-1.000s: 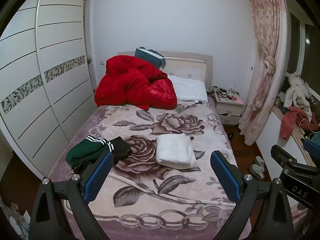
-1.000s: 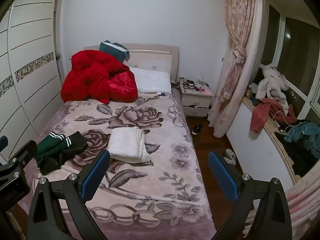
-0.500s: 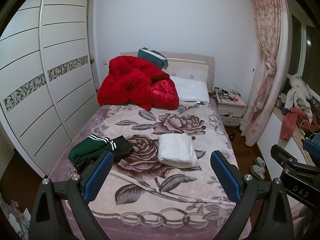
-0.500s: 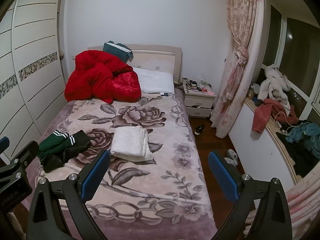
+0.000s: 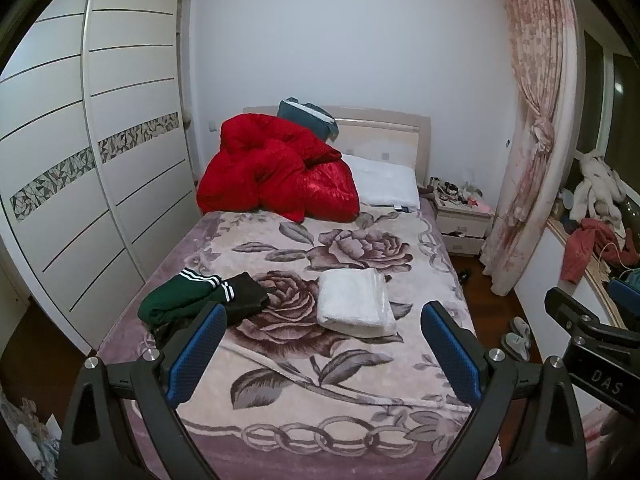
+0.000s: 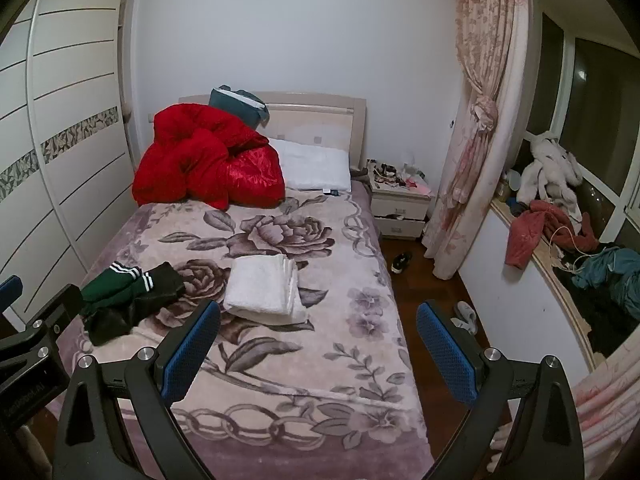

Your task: Fold large clothes

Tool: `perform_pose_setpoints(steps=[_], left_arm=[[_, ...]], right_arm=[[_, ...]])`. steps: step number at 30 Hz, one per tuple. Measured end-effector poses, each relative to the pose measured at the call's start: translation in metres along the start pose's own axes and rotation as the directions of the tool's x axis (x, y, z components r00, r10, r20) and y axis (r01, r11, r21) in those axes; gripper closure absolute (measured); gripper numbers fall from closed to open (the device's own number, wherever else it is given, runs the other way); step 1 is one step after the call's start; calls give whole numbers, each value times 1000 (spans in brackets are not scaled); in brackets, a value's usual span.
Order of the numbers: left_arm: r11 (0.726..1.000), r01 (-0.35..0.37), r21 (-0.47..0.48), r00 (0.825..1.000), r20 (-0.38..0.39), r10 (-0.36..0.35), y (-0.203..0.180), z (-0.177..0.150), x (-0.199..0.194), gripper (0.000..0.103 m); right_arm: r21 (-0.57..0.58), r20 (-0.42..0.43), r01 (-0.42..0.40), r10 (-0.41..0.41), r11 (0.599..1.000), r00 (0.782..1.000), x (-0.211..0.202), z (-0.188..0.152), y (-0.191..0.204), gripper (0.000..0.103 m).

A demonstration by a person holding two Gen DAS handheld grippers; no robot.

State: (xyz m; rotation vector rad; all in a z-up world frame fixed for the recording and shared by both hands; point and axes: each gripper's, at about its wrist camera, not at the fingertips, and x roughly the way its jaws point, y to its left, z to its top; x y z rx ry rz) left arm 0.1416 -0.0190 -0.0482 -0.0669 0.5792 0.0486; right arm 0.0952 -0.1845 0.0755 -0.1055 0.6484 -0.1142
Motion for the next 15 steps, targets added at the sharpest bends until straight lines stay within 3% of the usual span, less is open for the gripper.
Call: perform_pose_setpoints(steps=[15], left_arm=[[1000,-15,-5,1000,27,15,-5,8,-6,3]], right_arm=[[17,18,7,-8,1000,1000,-15,5,5,3]])
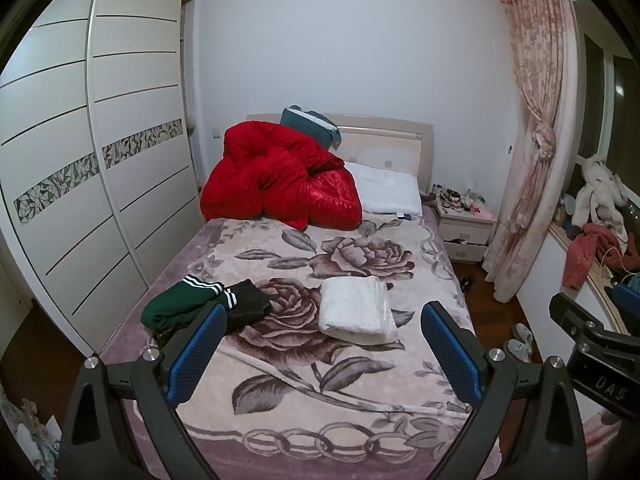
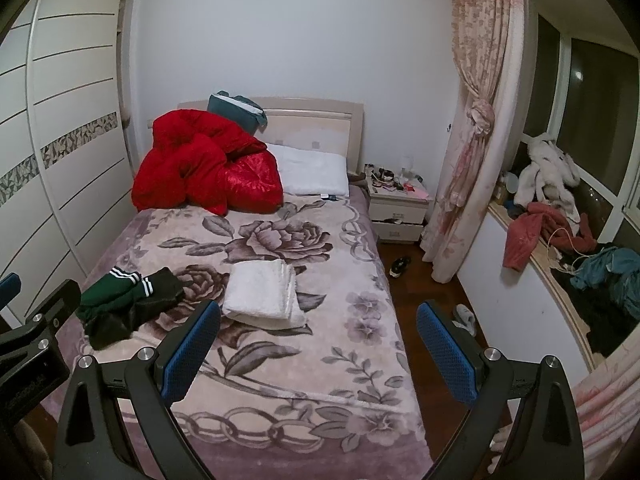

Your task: Fold large clothes

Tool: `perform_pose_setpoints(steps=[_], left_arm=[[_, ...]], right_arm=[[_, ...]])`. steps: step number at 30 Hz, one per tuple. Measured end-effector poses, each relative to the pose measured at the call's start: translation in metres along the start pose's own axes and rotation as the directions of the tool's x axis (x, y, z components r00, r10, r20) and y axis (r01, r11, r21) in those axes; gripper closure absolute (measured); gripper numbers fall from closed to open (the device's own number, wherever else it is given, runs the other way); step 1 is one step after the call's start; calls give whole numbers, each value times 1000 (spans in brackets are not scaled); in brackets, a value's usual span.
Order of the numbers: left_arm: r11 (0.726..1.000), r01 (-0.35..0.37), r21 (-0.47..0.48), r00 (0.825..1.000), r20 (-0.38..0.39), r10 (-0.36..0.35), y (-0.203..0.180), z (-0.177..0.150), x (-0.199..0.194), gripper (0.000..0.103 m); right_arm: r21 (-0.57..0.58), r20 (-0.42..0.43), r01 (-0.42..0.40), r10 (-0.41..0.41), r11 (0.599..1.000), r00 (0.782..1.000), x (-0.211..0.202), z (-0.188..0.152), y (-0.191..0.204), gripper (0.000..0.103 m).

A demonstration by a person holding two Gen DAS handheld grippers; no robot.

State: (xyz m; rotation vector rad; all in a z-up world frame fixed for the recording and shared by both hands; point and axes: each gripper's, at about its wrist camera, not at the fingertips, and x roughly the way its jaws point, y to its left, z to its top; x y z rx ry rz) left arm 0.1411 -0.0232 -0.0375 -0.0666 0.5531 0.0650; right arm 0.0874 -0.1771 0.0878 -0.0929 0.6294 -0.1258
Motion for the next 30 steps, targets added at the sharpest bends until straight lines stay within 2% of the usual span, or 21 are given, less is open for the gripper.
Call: perform_pose_setpoints(steps=[30], left_arm=[[1000,3,-10,1000,12,-3,-6,-1,-9,3]], right_arm=[[15,0,0,0,1000,1000,-3,-5,6,3]])
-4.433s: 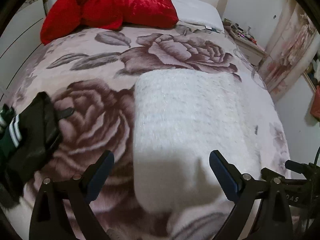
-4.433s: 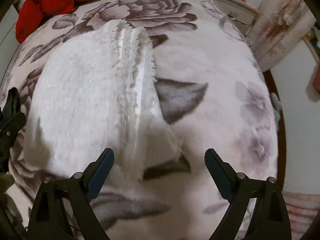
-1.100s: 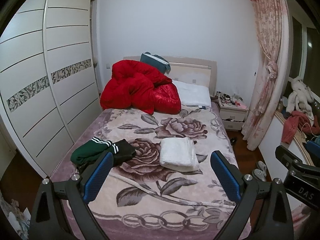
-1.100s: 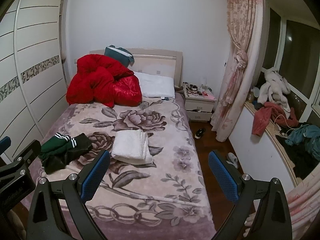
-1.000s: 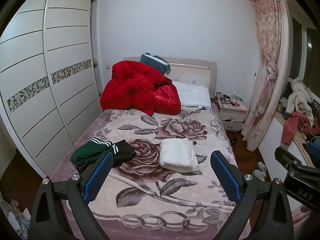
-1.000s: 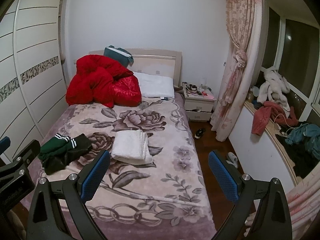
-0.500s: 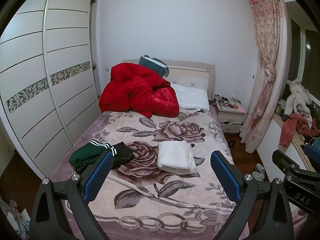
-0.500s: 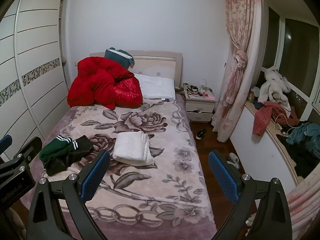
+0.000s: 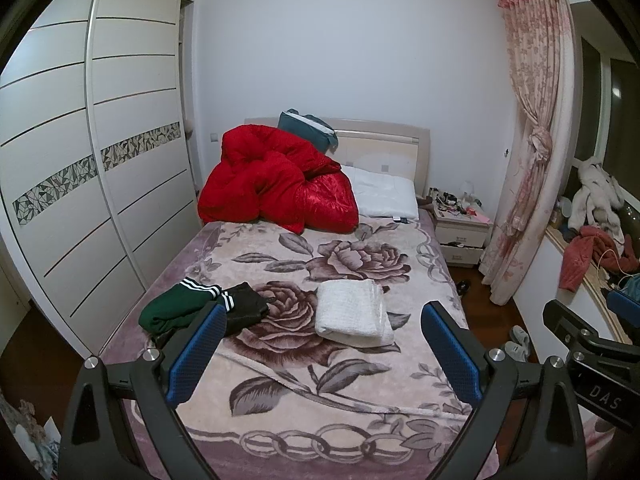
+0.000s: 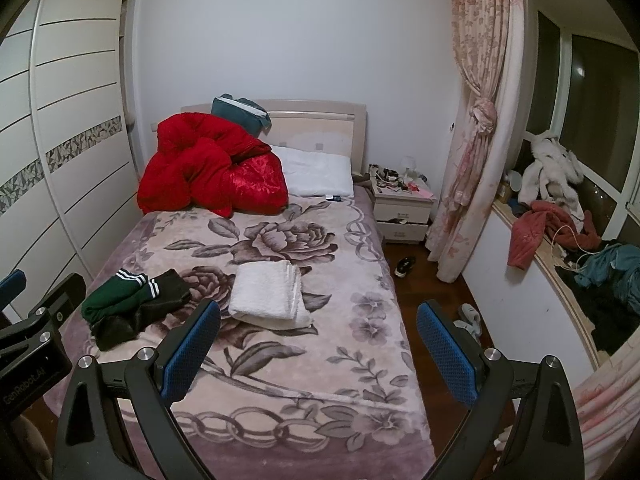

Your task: Fold large clothes

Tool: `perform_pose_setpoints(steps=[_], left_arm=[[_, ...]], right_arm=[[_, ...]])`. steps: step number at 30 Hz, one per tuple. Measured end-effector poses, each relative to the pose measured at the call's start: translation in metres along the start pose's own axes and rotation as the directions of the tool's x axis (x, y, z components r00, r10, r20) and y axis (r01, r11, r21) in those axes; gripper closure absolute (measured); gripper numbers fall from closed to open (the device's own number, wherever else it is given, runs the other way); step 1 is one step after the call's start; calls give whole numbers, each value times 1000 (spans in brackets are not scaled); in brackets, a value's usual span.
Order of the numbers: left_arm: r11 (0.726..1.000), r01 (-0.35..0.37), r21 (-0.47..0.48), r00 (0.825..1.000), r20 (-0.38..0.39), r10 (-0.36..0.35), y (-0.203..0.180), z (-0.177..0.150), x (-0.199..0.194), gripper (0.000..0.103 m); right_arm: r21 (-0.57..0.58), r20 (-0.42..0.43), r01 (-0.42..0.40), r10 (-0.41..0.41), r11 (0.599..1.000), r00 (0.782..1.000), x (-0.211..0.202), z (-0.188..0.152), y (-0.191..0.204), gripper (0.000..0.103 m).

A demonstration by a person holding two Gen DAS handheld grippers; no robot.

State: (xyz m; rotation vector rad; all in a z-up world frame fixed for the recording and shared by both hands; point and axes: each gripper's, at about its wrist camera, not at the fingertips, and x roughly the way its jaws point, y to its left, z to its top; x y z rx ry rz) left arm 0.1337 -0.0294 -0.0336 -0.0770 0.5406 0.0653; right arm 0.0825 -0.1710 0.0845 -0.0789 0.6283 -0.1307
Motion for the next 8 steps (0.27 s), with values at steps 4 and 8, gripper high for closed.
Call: perform_pose_setpoints(steps=[4,8], left_arm=[[1000,-3,0,1000,-1,3,1,-2,-2,3],[1000,-7,1,1000,1,7,2,-6,-6,3]], right_arm=[[1,-1,-1,1,1000,1000,2,1,6,3],[1,-1,-1,1,1000,1000,2,-1,8,3]])
